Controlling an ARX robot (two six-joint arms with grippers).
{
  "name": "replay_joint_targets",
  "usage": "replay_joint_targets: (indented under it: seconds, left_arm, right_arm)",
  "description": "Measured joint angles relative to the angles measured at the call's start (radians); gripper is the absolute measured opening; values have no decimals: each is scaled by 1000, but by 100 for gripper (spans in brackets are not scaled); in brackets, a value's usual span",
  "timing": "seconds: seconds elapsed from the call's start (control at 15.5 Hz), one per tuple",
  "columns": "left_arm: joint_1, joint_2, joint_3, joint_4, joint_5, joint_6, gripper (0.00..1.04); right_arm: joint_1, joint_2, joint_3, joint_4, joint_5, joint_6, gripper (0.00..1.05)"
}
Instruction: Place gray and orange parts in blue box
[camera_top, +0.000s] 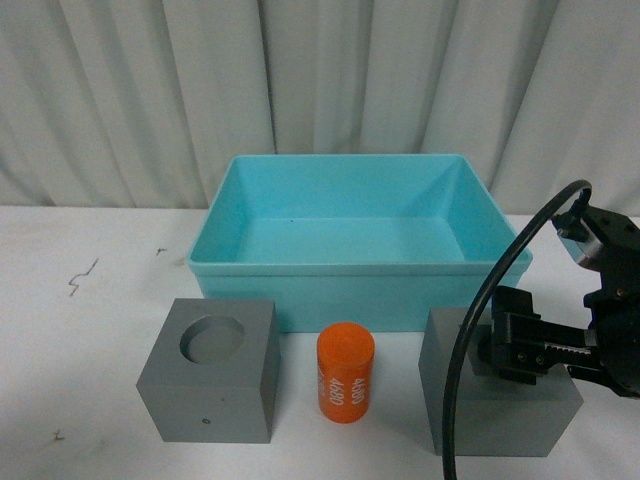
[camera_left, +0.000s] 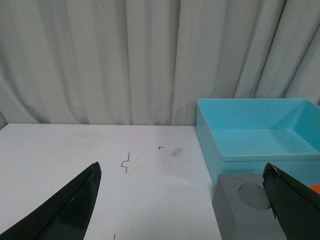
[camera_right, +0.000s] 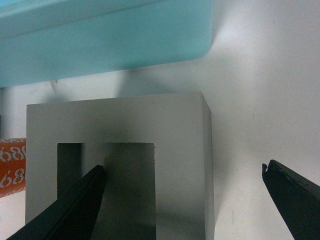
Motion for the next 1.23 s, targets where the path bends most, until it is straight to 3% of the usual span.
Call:
replay_joint_targets:
  seconds: [0.06,0.52,0.58,0.97,1.23]
  left_arm:
    - [0,0,0,0,0,0,98]
    - [0,0,0,0,0,0,98]
    - [0,0,0,0,0,0,98]
    - [0,0,0,0,0,0,98]
    - [0,0,0,0,0,0,98]
  right_arm:
    - [0,0,0,0,0,0,98]
    - [-6,-16,0,7,12,2,26]
    - [-6,-29,-2,1,25,1,21]
    - [-4,-314,-102,-101,4,-43,19]
    - [-21,-489,-37,-197,-13,-105,19]
